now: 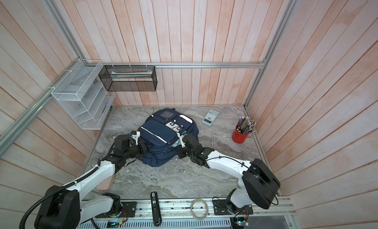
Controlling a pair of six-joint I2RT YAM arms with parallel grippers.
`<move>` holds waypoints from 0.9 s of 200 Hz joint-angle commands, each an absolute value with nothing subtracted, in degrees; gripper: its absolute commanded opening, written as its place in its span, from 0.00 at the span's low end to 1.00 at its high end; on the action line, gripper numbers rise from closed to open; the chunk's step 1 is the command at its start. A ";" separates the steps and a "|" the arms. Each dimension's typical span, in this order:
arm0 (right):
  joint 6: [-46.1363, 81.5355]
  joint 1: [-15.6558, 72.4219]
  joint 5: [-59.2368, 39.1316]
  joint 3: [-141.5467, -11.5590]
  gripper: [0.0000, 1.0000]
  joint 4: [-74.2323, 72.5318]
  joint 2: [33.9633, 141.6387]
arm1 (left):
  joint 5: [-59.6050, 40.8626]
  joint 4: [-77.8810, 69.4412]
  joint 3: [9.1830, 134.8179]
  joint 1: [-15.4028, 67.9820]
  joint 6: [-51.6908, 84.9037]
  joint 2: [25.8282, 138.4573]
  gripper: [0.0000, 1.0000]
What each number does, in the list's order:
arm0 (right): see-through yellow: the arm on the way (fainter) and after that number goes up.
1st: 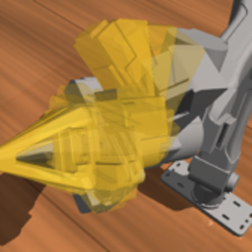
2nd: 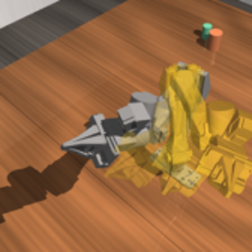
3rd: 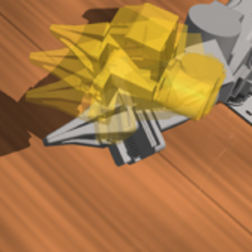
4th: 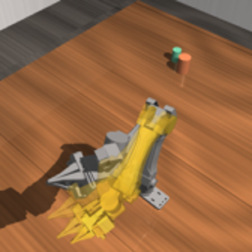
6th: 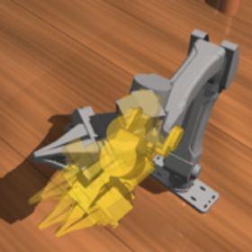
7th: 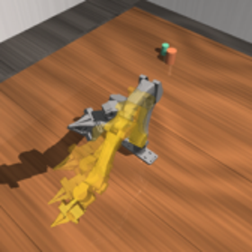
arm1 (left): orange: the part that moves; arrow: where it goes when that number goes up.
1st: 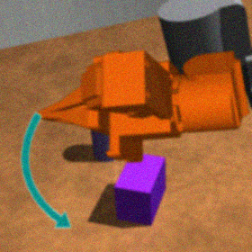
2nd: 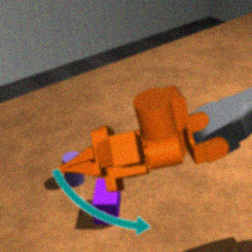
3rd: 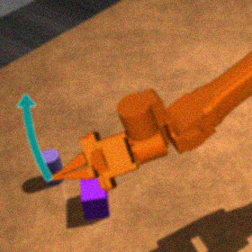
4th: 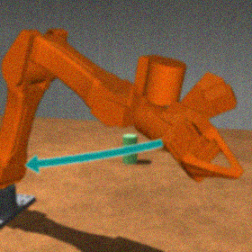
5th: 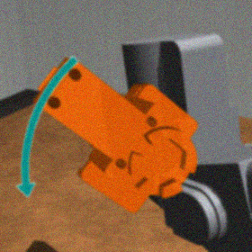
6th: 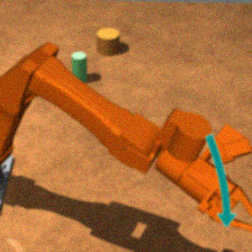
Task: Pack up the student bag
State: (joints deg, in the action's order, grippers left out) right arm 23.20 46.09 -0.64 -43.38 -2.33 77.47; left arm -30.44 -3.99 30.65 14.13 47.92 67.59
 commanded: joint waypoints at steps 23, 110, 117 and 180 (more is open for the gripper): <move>27.98 38.90 -0.87 -33.98 0.35 -11.63 68.04 | -33.94 -8.49 30.15 15.02 49.21 66.41 0.00; 28.61 36.03 -18.97 -41.43 0.16 -22.79 86.07 | -34.44 -8.03 30.16 16.78 50.71 64.42 0.00; 28.50 36.29 -19.40 -41.80 0.15 -23.30 87.16 | -34.73 -8.26 30.22 16.86 50.94 64.47 0.00; 30.77 41.84 -20.52 -48.43 0.12 -25.24 98.55 | -35.12 -8.33 31.53 18.28 51.69 64.60 0.00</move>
State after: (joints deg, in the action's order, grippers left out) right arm 29.19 39.07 -17.82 -44.56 -24.10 93.21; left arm -29.85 -5.21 30.15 16.60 51.92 66.08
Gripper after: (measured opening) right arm 0.139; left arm 0.068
